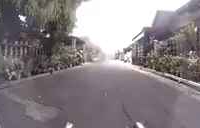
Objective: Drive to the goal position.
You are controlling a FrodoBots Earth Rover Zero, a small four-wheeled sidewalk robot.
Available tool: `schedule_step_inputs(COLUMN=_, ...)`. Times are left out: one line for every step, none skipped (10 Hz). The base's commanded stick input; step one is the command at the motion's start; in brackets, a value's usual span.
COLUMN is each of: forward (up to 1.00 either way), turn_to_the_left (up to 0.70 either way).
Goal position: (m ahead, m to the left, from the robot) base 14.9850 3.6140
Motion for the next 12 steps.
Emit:
schedule_step_inputs(forward=0.70, turn_to_the_left=0.00)
schedule_step_inputs(forward=0.70, turn_to_the_left=0.00)
schedule_step_inputs(forward=0.70, turn_to_the_left=0.00)
schedule_step_inputs(forward=0.70, turn_to_the_left=0.00)
schedule_step_inputs(forward=0.70, turn_to_the_left=0.00)
schedule_step_inputs(forward=0.70, turn_to_the_left=0.00)
schedule_step_inputs(forward=0.70, turn_to_the_left=0.00)
schedule_step_inputs(forward=0.70, turn_to_the_left=0.00)
schedule_step_inputs(forward=0.70, turn_to_the_left=0.00)
schedule_step_inputs(forward=0.70, turn_to_the_left=0.00)
schedule_step_inputs(forward=0.70, turn_to_the_left=0.00)
schedule_step_inputs(forward=0.70, turn_to_the_left=0.00)
